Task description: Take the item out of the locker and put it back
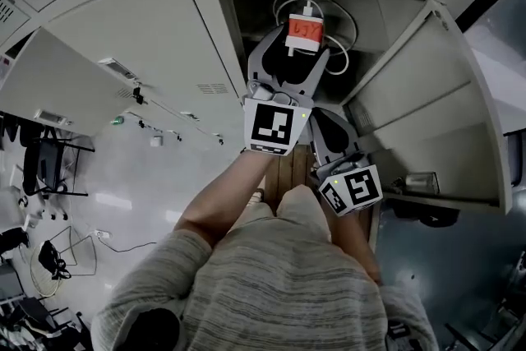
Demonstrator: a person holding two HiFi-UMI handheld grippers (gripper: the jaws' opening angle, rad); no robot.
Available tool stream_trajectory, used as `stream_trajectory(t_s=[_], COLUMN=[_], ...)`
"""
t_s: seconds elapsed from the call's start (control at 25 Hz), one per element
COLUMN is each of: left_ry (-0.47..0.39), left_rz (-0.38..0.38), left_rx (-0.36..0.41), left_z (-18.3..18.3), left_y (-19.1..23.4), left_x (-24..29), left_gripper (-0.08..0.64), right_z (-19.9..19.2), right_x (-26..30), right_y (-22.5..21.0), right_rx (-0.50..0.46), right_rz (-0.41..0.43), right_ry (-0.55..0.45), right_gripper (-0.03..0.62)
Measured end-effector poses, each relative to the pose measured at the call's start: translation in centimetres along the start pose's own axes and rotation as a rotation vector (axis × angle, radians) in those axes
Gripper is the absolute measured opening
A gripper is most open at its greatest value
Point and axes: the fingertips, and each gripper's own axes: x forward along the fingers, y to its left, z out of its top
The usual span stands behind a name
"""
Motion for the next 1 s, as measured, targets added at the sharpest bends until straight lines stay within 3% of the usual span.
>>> stream_trajectory(t_s=[0.16, 0.6, 1.0], left_ry=[-0.059, -0.058, 0.064], left_rz=[-0.017, -0.062, -0.051], left_rx=[0.001, 0.005, 0.019], left_z=[0.7, 2.0, -0.2], left_y=[0.3, 0.2, 0.0], left_x=[-0.5, 0.0, 2.7], left_gripper=[0.291, 0.291, 0.291], right_z=[0.1, 0.8, 1.0], right_x=[0.2, 1.1, 0.9], right_y=[0.4, 1.1, 0.0], right_rx=[-0.022, -0.045, -0.036], right_rz=[-0.036, -0.066, -0.089], right_ry=[-0.003, -0.020, -0.022], right_gripper=[0.028, 0.028, 0.028])
